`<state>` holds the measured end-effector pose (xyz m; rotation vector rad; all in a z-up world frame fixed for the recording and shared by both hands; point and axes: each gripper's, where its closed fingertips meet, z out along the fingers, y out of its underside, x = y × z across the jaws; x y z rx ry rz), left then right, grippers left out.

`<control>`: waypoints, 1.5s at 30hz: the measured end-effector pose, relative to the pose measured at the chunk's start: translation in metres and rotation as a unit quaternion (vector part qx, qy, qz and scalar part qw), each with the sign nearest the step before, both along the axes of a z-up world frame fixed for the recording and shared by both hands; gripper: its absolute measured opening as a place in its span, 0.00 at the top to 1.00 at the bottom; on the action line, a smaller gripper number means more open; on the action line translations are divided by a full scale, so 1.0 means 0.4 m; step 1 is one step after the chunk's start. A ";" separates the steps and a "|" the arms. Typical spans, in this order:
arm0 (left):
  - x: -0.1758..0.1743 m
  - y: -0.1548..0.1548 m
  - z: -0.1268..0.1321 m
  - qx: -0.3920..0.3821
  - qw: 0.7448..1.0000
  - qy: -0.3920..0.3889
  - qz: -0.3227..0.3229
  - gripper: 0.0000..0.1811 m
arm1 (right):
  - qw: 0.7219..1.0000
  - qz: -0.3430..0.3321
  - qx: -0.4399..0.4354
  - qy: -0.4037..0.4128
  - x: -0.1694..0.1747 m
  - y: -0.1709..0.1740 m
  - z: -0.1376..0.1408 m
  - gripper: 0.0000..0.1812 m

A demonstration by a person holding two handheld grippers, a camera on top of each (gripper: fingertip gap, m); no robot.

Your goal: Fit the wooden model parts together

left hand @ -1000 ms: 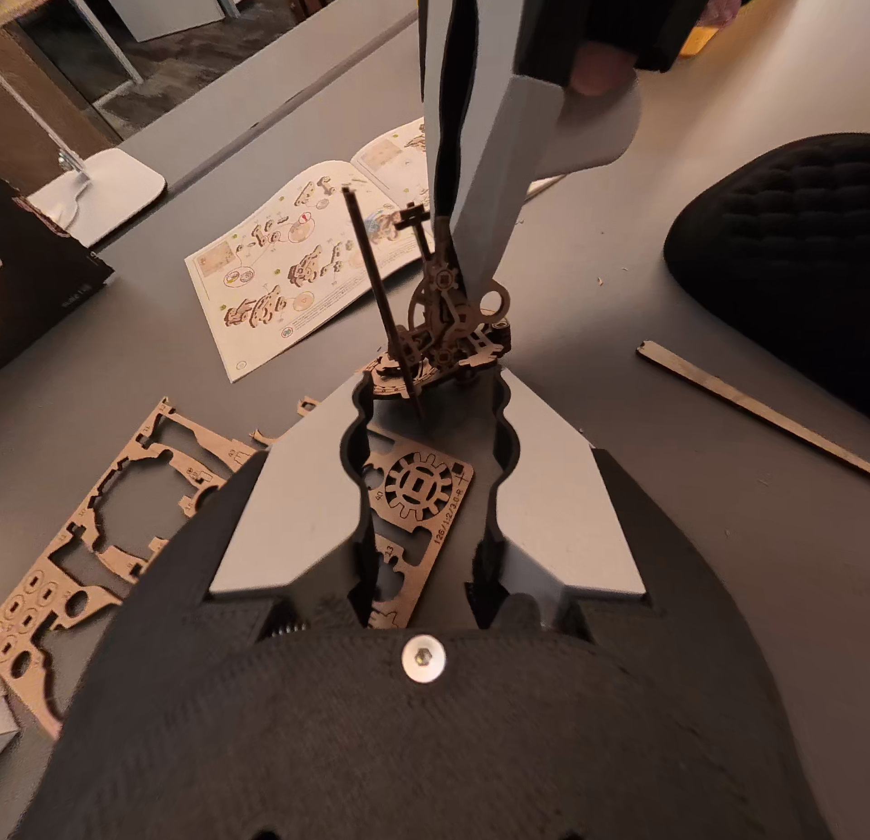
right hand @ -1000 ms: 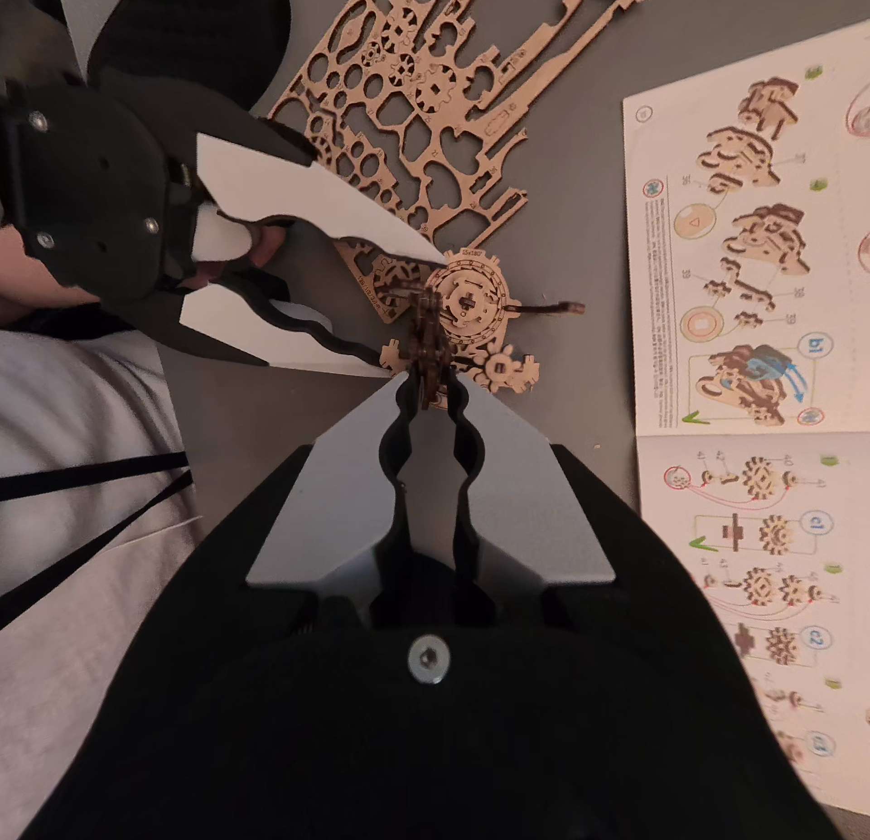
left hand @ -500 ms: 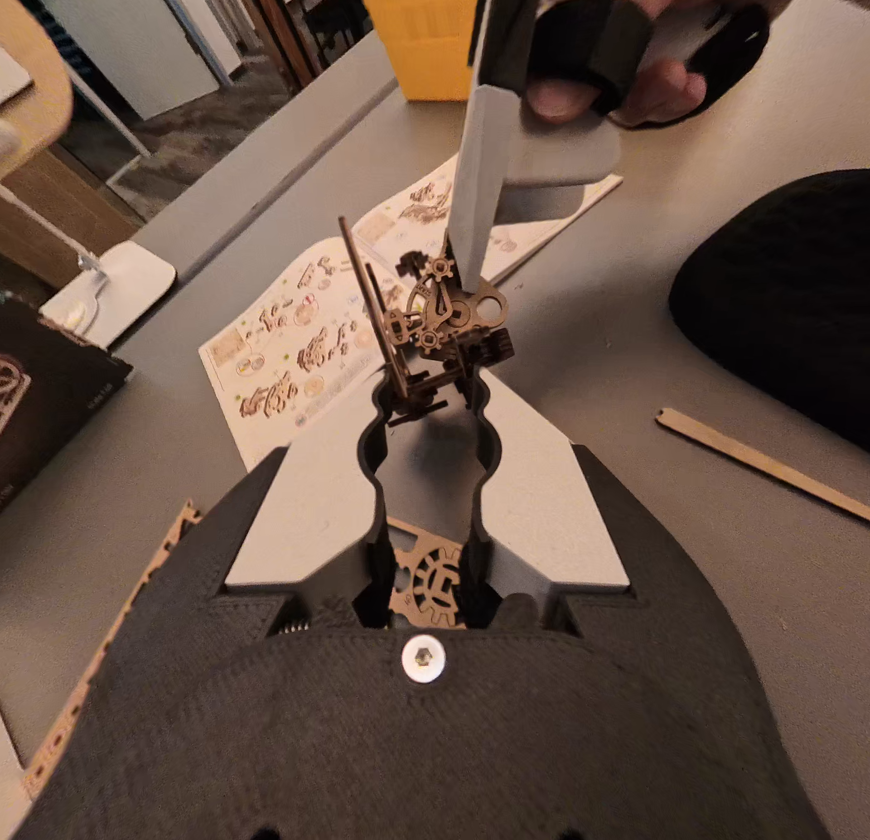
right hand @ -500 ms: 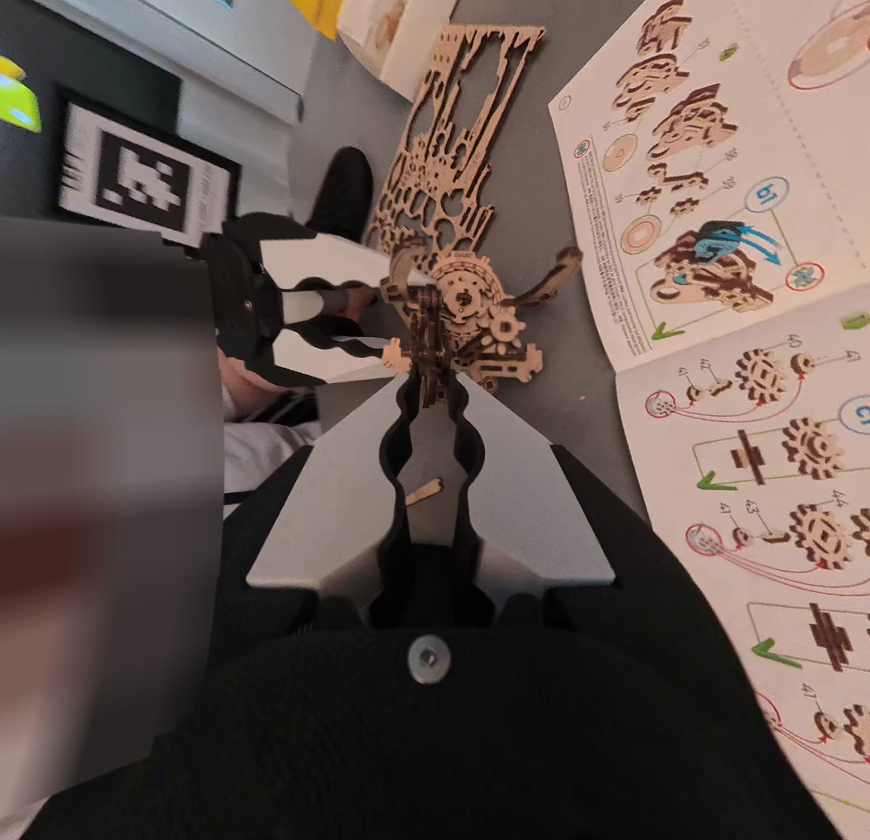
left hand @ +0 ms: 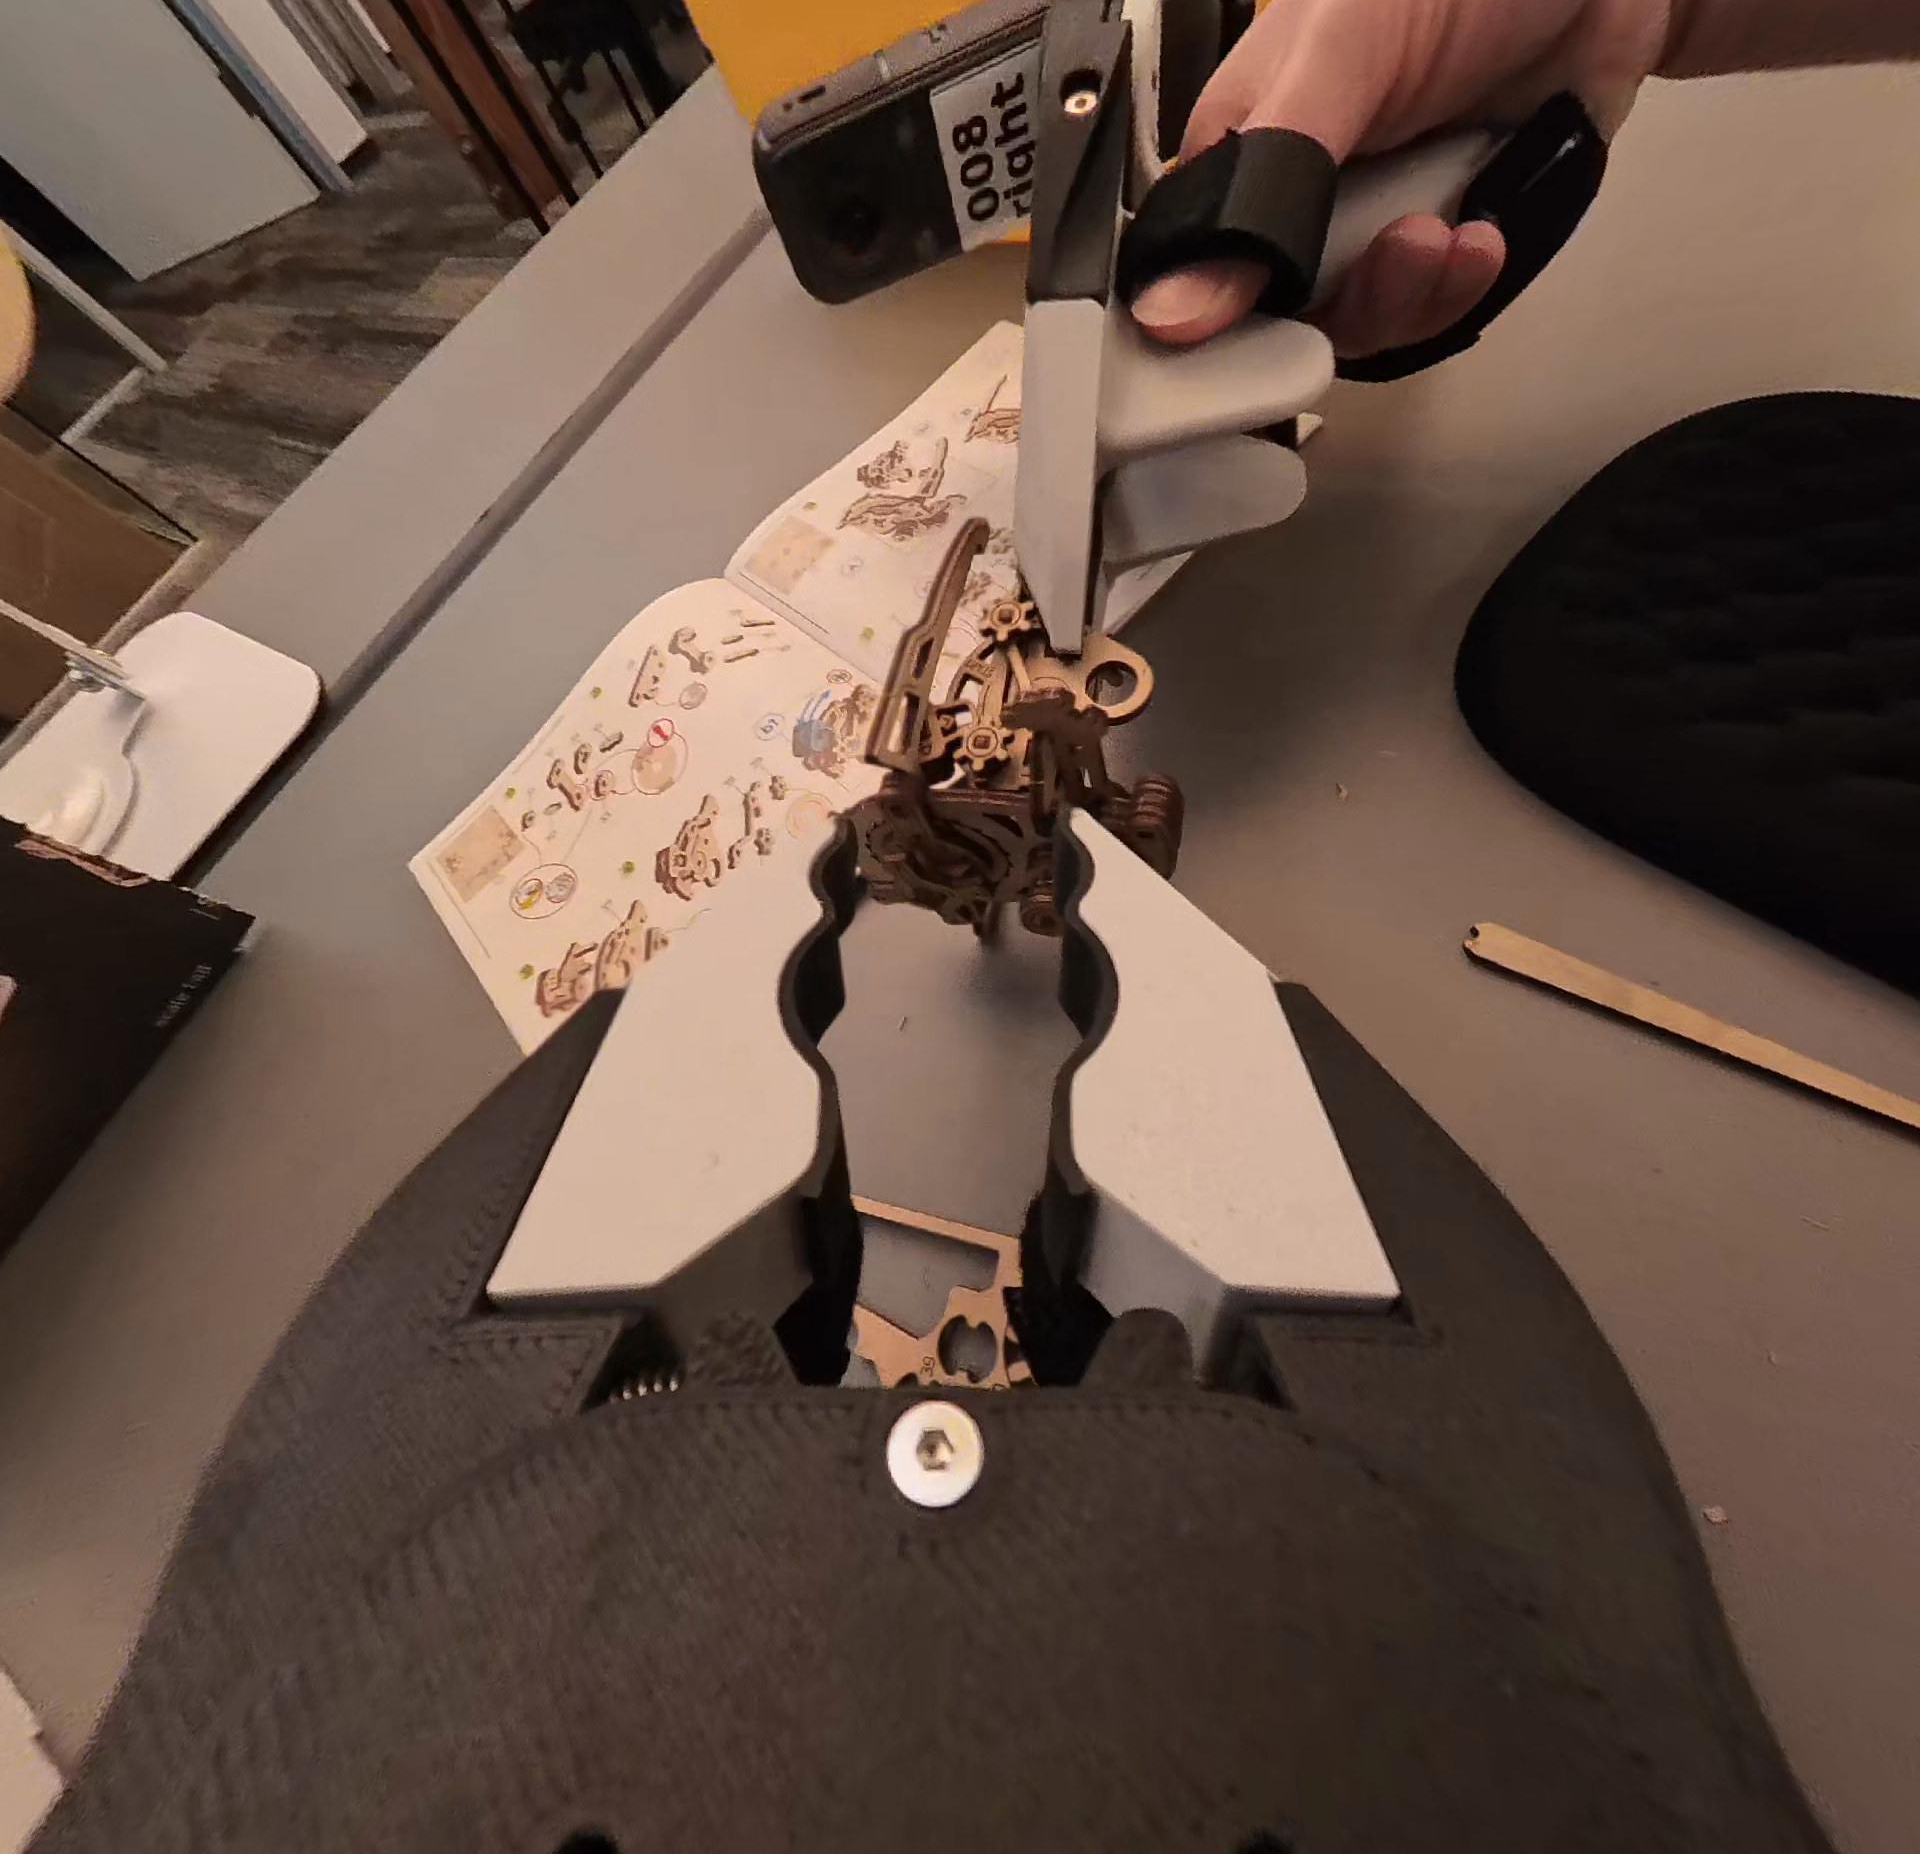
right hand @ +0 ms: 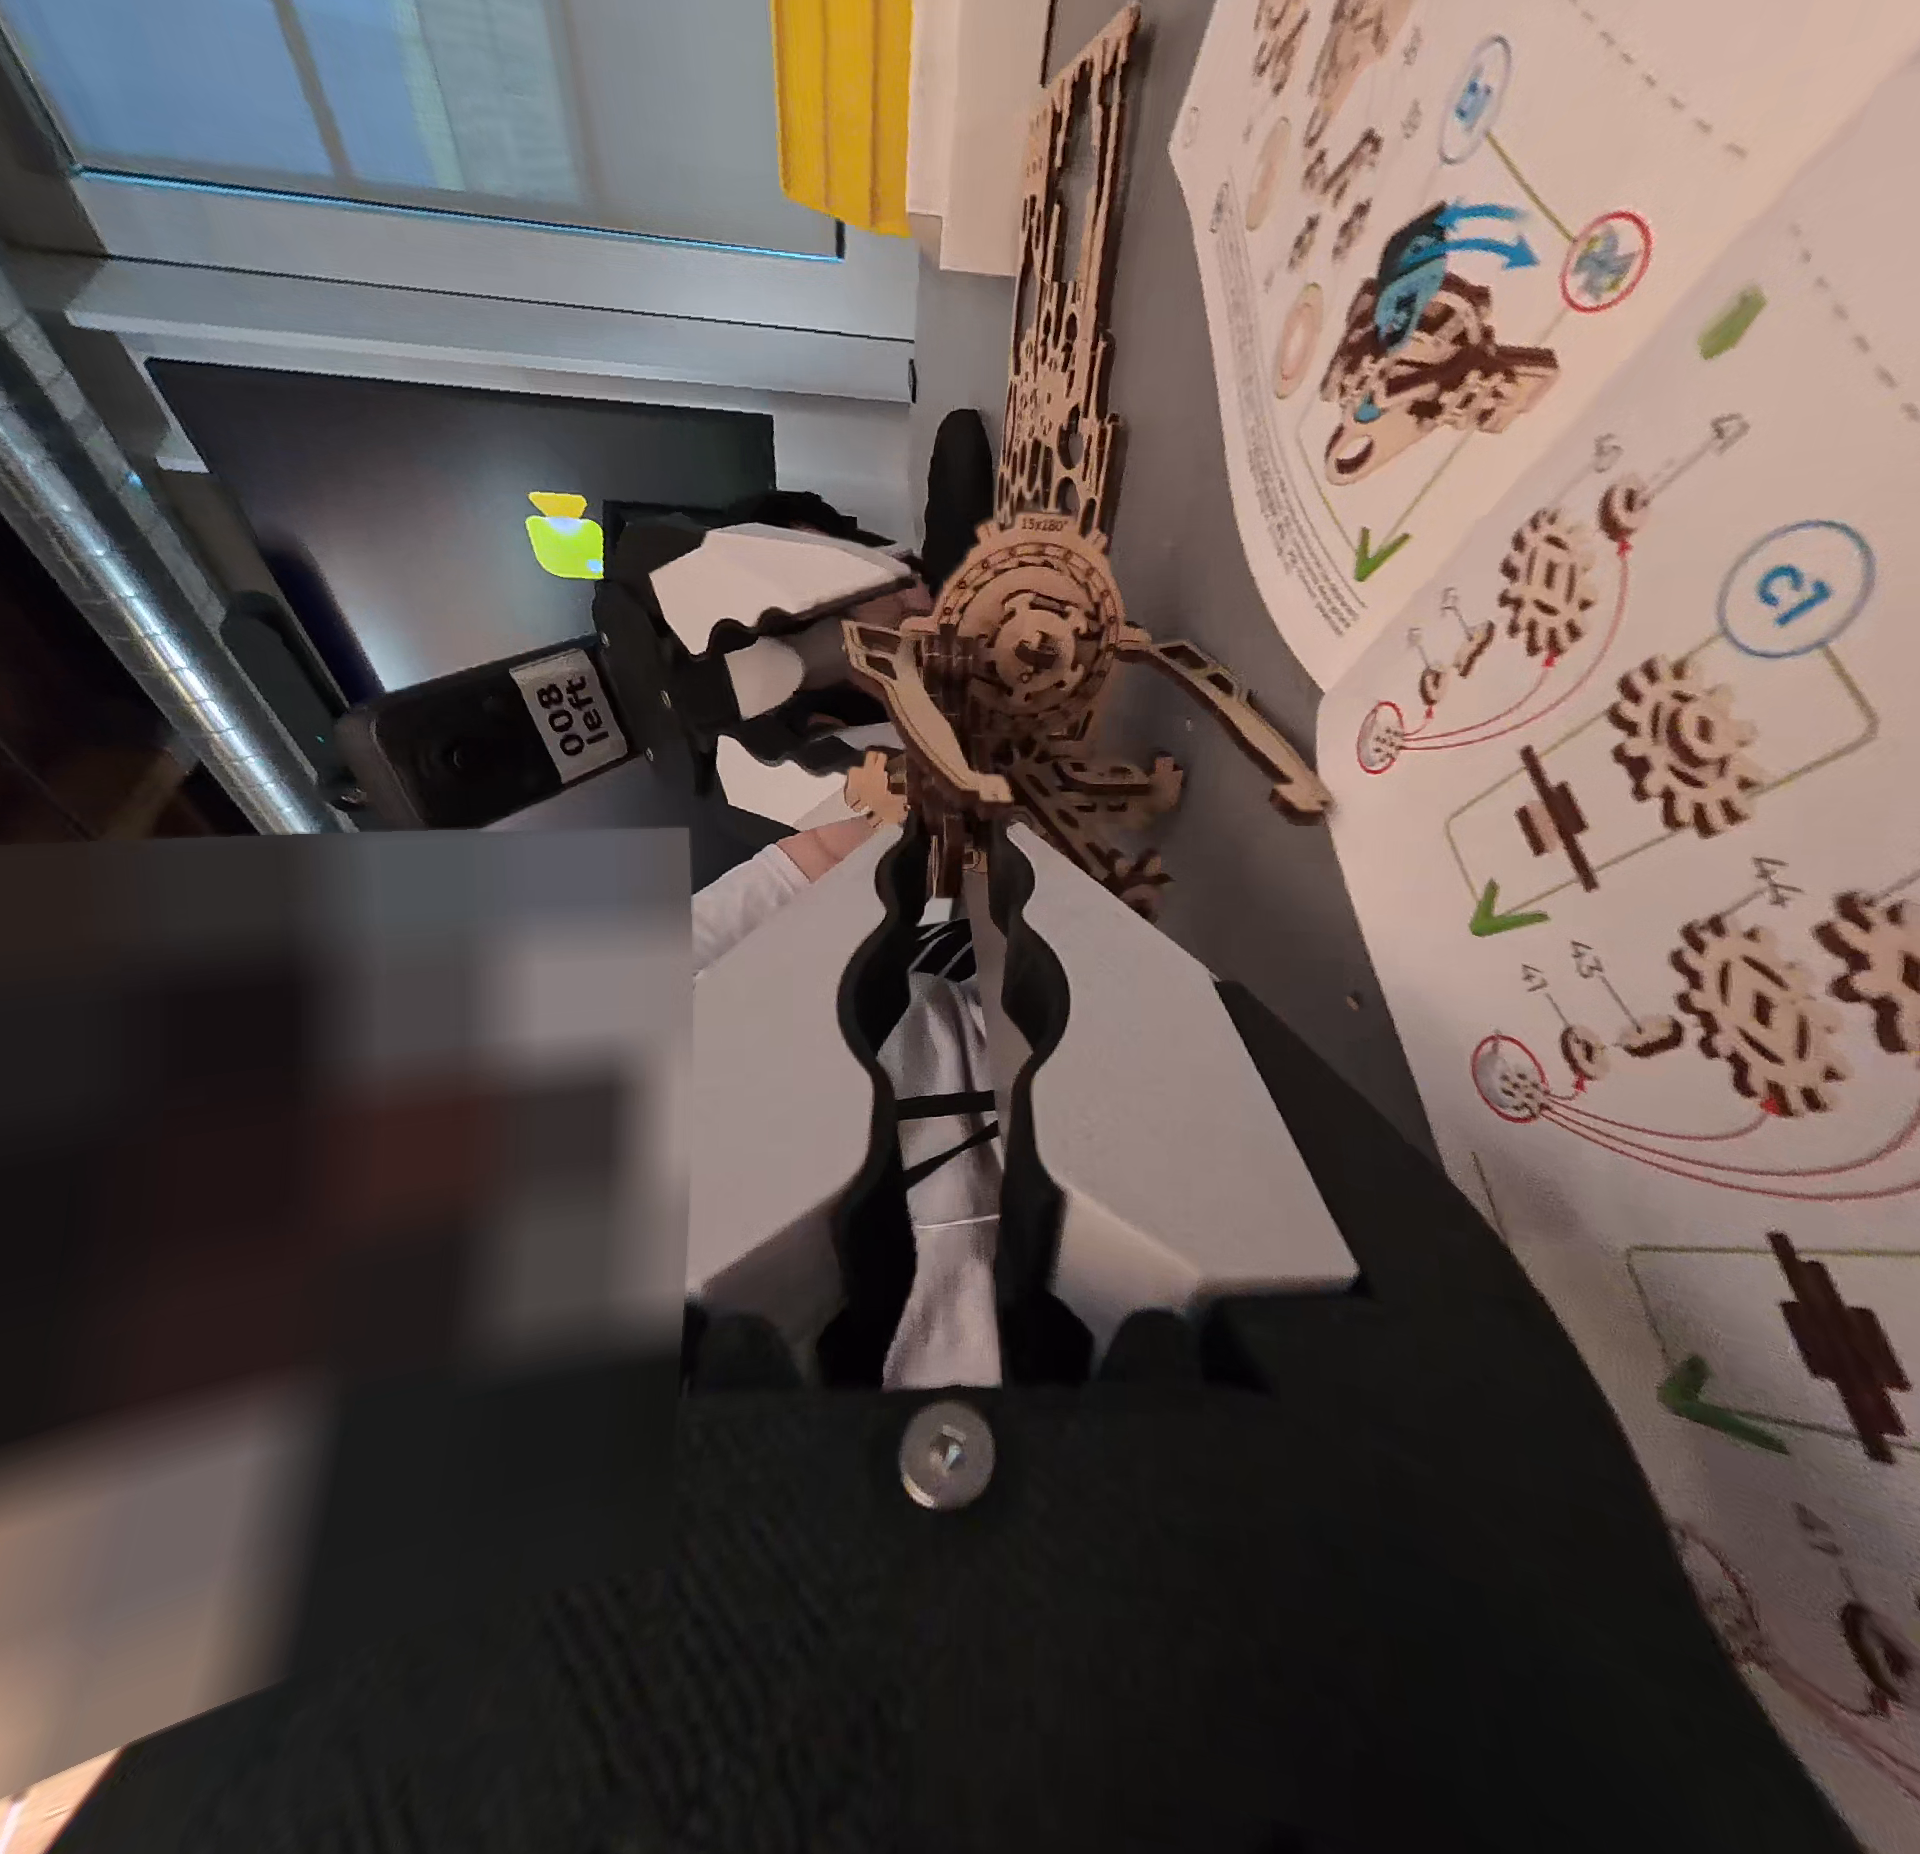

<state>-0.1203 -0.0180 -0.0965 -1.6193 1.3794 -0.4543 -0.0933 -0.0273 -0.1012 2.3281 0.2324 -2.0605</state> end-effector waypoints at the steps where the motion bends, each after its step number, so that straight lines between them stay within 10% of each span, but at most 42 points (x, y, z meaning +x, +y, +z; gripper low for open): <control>1: -0.001 -0.001 -0.002 -0.005 1.000 -0.005 -0.003 0.81 | 1.000 -0.002 -0.009 0.002 -0.002 0.001 -0.001 0.95; 45: 0.009 -0.004 -0.013 0.088 0.996 -0.011 -0.022 0.93 | 0.999 -0.035 -0.033 0.023 -0.016 -0.021 0.004 0.95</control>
